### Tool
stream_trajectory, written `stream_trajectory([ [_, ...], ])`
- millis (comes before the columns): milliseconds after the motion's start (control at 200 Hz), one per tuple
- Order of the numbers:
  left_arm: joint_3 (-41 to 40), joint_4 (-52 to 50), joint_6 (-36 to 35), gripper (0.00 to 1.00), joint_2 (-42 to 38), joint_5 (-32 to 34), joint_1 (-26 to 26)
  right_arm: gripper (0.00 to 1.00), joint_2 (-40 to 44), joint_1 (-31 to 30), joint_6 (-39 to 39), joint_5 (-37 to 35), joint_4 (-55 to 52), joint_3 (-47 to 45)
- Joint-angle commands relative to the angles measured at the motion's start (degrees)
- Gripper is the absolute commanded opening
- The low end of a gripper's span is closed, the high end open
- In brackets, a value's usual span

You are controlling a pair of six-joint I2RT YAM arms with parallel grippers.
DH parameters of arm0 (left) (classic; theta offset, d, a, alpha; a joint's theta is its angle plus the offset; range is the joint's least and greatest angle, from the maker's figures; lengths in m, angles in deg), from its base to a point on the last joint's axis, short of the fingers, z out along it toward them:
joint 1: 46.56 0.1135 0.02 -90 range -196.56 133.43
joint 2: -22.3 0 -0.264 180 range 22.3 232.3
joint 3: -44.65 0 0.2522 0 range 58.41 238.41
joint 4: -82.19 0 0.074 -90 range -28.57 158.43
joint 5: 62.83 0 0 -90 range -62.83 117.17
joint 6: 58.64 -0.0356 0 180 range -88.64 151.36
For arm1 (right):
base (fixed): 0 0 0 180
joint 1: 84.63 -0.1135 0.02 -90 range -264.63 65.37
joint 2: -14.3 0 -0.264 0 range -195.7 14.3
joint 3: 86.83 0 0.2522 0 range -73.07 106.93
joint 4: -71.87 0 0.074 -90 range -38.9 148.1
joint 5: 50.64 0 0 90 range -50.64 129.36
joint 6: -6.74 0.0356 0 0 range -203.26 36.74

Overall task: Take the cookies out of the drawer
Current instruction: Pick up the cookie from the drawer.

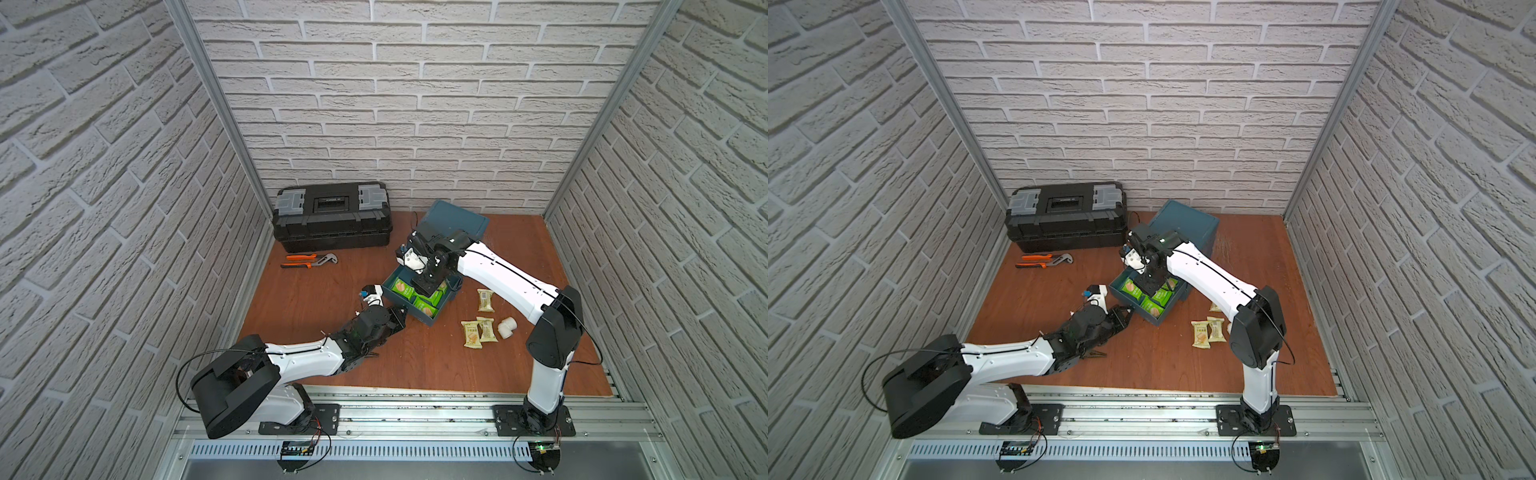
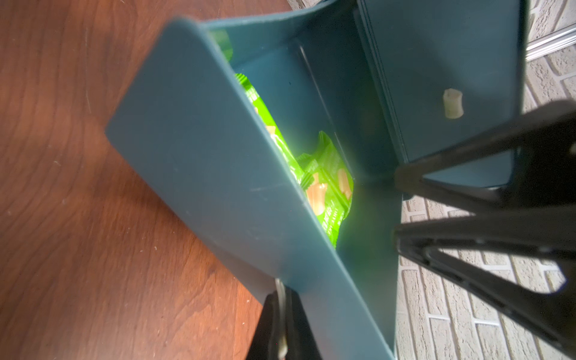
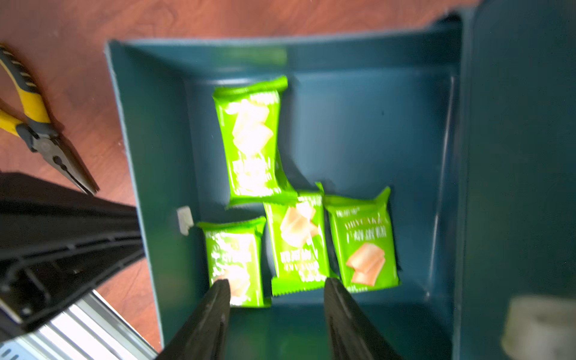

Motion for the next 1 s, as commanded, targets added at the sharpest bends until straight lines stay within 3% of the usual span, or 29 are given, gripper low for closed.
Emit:
stream_trajectory([
  [0, -0.71, 0.73, -1.55, 0.00, -0.21, 1.26, -0.27, 0.57, -1.97, -1.07, 0.12, 0.47, 2.67, 2.71],
  [365, -0.42, -0.22, -1.72, 0.00, -0.38, 1.37, -0.27, 0.66, -10.93, -2.13, -3.07, -1.54, 3.24, 8.68],
  [630, -0.32, -0.84, -1.79, 0.00, -0.60, 1.65, -0.27, 0.69, -14.27, -2.14, -5.66, 2.79, 2.73, 10.51],
  [995, -0.05, -1.12, -1.72, 0.00, -0.66, 1.80, -0.27, 0.59, -17.81, -2.04, -5.27, -5.23, 2.18, 12.23],
])
